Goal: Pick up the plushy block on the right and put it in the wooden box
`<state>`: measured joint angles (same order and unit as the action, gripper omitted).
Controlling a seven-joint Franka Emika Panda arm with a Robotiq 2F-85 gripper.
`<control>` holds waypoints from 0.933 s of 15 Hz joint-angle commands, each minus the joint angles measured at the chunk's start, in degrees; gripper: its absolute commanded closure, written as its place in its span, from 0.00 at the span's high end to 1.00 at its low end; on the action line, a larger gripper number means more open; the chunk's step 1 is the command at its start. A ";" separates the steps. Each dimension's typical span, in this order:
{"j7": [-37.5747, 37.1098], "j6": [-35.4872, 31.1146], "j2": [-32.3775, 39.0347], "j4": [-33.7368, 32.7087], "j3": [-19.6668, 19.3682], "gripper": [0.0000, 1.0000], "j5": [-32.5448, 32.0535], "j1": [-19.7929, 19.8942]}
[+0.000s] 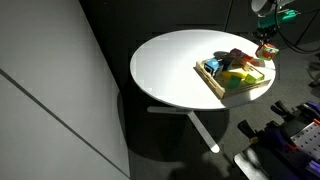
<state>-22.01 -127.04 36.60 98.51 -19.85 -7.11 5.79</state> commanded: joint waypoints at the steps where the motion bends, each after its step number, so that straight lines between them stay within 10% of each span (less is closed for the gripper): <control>1: 2.84 3.01 -4.95 0.08 2.27 0.02 0.66 1.67; 14: 13.74 3.34 -19.31 12.00 11.42 0.02 4.81 1.21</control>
<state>-11.77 -124.56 22.16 105.24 -9.78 -3.45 6.89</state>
